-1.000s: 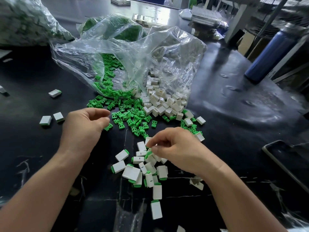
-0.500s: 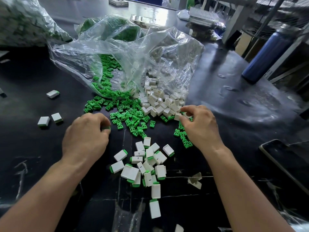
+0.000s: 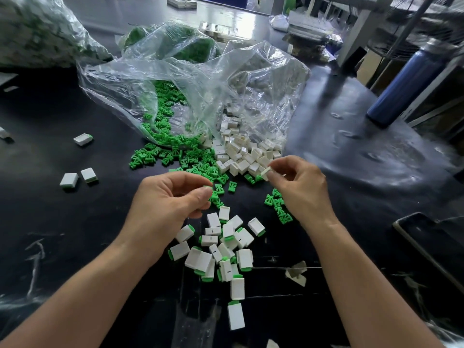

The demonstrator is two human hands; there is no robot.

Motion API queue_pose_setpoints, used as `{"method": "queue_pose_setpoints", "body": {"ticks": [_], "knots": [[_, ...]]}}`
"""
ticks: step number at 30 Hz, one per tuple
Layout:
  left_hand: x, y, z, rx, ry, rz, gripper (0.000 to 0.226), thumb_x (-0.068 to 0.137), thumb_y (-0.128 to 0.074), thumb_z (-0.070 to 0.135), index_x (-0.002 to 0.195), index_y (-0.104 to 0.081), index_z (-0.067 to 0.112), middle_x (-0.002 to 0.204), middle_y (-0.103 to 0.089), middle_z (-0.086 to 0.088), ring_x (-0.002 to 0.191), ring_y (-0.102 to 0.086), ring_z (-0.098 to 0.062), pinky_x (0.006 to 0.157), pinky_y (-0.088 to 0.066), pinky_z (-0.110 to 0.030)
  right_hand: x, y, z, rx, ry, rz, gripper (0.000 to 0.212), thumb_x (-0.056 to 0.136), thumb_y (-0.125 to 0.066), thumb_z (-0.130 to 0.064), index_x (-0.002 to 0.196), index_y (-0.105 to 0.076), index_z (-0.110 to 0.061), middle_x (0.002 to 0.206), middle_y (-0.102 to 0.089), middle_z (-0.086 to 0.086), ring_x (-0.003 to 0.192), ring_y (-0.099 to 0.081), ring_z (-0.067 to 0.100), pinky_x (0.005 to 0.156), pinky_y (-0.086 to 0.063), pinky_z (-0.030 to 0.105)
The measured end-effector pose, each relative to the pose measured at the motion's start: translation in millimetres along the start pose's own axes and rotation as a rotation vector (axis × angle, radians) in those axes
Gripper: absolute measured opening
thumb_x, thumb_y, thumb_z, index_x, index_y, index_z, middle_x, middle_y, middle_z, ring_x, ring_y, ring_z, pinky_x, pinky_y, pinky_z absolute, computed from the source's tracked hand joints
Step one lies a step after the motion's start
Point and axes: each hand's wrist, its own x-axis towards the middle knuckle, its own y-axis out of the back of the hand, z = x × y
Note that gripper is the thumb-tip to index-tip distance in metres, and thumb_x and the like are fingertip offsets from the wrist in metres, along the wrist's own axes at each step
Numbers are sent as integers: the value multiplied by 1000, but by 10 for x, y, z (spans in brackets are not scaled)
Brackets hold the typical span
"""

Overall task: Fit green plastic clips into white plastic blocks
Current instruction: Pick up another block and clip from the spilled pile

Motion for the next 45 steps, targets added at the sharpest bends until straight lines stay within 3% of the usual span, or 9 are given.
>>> {"method": "queue_pose_setpoints", "body": {"ticks": [4,9,17,20,23,33,38,41,45], "knots": [[-42,-53,57,-62,36,-86,10,67,-71,7,67,-74,16,77,-73,-7,66,-65,-13,60,-55,-21,-130,10,-173,362,-67,-134,21,79,-70,-11,73,-66,-30,66,-67,-21,66,-60,-8,59,-44,6],[-111,-104,86,-160,30,-192,16,55,-68,10,70,-74,9,95,-73,4,76,-69,-8,61,-54,-17,-285,-14,-322,463,-36,-267,22,77,-71,-4,73,-61,-24,65,-64,-10,64,-59,-1,63,-48,13],[-88,-92,60,-156,79,-158,18,56,-69,12,73,-74,8,74,-72,-15,64,-68,-17,62,-56,-21,-366,-88,-382,394,27,-412,18,81,-67,-7,80,-66,-25,77,-68,-6,72,-63,5,70,-53,24],[-59,-75,44,-243,156,-128,20,55,-68,10,72,-73,3,73,-71,-17,63,-68,-19,62,-57,-23,-398,-80,-394,298,121,-393,29,76,-73,-12,91,-63,-34,88,-64,-10,71,-55,-2,66,-46,14],[-61,-84,56,-326,205,-134,21,48,-70,11,67,-73,1,70,-71,-16,61,-69,-20,58,-56,-22,-438,-100,-424,211,220,-362,36,71,-77,-13,102,-66,-28,91,-57,-9,70,-50,0,62,-40,10],[-63,-101,59,-284,236,-152,21,40,-72,23,54,-71,7,60,-69,-10,53,-66,-14,50,-53,-18,-467,-139,-451,207,304,-278,23,73,-76,-9,95,-72,-16,82,-57,-11,62,-53,4,59,-41,12],[-66,-102,50,-289,205,-153,16,45,-72,19,58,-73,10,62,-69,-9,56,-68,-15,52,-53,-18,-426,-90,-427,368,161,-300,12,79,-70,-10,84,-70,-21,75,-68,-5,67,-64,8,64,-53,23],[-69,-93,38,-272,170,-132,11,52,-69,9,63,-71,10,64,-69,-9,58,-68,-16,52,-53,-20,-395,-49,-425,506,34,-334,21,83,-64,-3,81,-67,-24,69,-69,-6,63,-65,8,56,-49,17],[-57,-57,24,-238,154,-81,38,51,-70,7,88,-66,16,66,-69,-3,60,-68,-18,52,-54,-23,-381,-15,-439,599,-49,-349,20,86,-59,0,83,-65,-20,66,-68,-4,59,-66,8,52,-48,16]]}}
